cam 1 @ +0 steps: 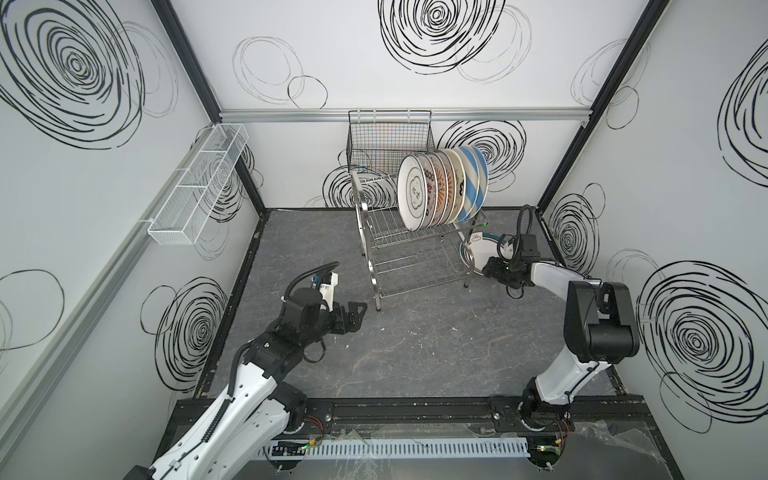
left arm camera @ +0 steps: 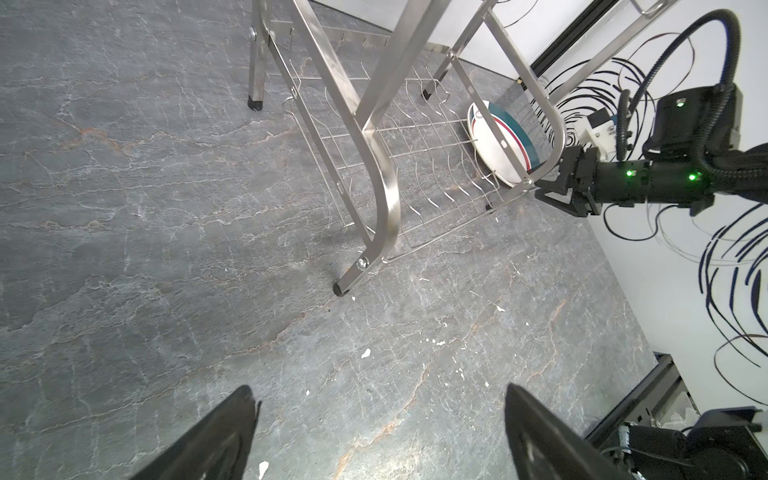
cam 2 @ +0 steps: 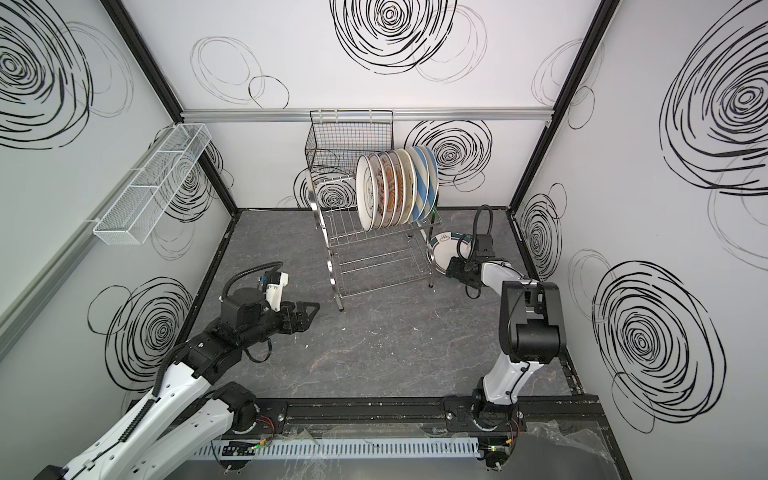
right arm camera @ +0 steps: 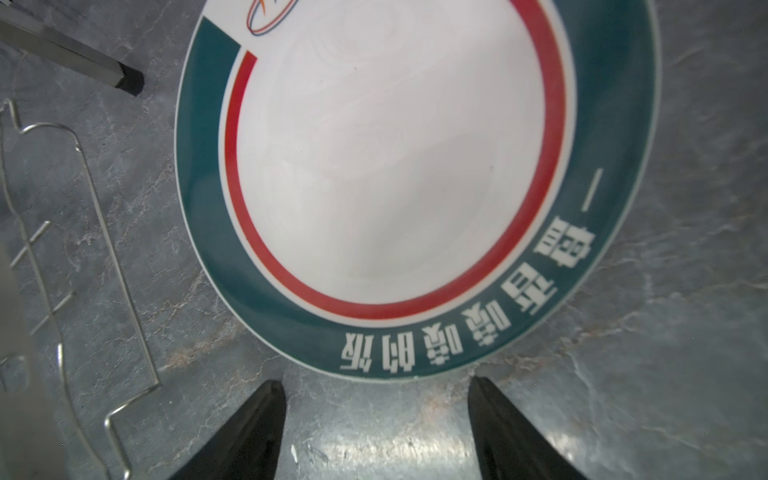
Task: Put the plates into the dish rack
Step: 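Lower the open right gripper onto the rim of the flat plate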
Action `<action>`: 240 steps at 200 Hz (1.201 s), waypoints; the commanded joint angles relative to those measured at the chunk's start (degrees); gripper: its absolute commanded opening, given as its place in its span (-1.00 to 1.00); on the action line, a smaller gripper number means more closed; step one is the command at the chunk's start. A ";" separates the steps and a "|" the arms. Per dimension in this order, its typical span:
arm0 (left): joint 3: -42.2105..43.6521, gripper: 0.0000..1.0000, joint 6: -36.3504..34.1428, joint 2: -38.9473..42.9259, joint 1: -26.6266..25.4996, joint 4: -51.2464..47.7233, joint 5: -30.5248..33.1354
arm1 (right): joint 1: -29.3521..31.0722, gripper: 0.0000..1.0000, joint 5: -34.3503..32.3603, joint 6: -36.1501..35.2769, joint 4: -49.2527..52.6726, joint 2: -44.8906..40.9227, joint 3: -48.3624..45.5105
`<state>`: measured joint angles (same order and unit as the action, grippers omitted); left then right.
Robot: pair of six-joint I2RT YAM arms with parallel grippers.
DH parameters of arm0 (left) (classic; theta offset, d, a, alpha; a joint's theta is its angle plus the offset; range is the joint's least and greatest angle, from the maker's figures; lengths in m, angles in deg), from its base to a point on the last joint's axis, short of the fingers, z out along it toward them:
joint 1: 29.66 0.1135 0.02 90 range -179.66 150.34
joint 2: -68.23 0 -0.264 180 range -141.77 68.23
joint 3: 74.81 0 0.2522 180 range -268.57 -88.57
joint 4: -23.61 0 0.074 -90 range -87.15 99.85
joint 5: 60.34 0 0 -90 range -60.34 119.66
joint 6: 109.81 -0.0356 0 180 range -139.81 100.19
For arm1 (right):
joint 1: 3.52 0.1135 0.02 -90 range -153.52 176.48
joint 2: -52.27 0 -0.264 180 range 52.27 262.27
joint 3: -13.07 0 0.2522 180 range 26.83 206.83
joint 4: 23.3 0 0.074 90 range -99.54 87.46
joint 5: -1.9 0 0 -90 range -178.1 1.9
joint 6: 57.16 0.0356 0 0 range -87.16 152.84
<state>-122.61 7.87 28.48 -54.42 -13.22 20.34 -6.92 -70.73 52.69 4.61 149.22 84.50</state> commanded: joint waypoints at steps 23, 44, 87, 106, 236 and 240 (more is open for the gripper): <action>0.20 0.92 0.45 -0.37 -0.25 1.07 0.41 | -0.20 0.50 0.42 -1.02 -2.80 -4.84 0.80; 0.12 0.92 0.50 -0.52 -0.25 0.92 0.61 | -0.21 0.50 3.24 -0.06 -2.34 -1.06 4.28; 0.18 0.91 0.71 0.02 -0.42 0.57 1.52 | -0.37 0.50 2.27 -1.26 -1.84 7.37 9.92; 0.11 0.91 0.71 -0.07 -0.42 0.57 1.67 | -0.47 0.50 2.90 -1.26 -2.28 9.60 10.74; 0.29 0.91 0.45 -0.05 -0.44 1.27 0.79 | -2.69 0.62 -2.69 -0.87 -1.22 6.21 2.25; 0.36 0.91 0.44 -0.07 -0.41 1.27 0.64 | -2.83 0.62 -2.76 -0.77 -1.17 5.73 1.68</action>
<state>-122.61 8.11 28.07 -54.53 -13.30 21.17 -8.47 -71.56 51.67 1.22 158.14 90.03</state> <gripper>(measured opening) 0.957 0.807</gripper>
